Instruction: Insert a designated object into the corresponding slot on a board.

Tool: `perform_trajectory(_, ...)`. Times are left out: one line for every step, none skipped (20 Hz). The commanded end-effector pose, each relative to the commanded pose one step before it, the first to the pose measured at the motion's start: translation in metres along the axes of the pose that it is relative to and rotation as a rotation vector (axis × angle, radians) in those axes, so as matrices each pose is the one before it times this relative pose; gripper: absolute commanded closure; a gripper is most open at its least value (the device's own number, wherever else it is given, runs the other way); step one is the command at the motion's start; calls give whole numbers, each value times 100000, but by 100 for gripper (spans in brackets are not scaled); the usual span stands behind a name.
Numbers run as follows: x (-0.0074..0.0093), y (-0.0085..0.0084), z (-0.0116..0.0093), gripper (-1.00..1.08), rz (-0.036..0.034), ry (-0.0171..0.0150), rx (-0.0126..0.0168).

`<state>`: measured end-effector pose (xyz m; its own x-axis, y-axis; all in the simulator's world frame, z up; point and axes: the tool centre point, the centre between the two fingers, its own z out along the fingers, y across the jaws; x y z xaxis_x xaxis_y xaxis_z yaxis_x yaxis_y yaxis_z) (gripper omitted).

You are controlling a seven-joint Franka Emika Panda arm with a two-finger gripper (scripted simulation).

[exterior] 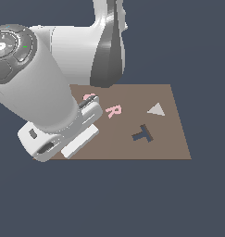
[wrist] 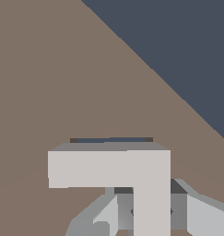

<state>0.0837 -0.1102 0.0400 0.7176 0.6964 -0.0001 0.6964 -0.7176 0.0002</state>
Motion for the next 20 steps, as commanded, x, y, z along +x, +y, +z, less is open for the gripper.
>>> perform_trajectory(21,96,-31,108,-1019,27,-25)
perform_trajectory(4,3,0,108,-69,0,0)
perform_trajectory(-27,-34,26,108,435,-28,25)
perform_trajectory(-14,16,46,108,0,0,0)
perform_trajectory(20,-2,115,108,-112,1,-42)
perform_trajectory(17,9,198,108,-158,1,-59)
perform_trajectory(15,16,260,108,-194,1,-72)
perform_trajectory(16,7,199,108,-159,0,-59)
perform_trajectory(-8,17,126,108,-65,0,-24)
perform_trajectory(-15,15,47,108,0,0,0)
perform_trajectory(0,0,0,-92,0,0,0)
perform_trajectory(0,0,0,-92,0,0,0)
perform_trajectory(0,0,0,-92,0,0,0)
perform_trajectory(0,0,0,-92,0,0,0)
perform_trajectory(0,0,0,-92,0,0,0)
perform_trajectory(0,0,0,-92,0,0,0)
perform_trajectory(0,0,0,-92,0,0,0)
perform_trajectory(0,0,0,-92,0,0,0)
perform_trajectory(0,0,0,-92,0,0,0)
perform_trajectory(0,0,0,-92,0,0,0)
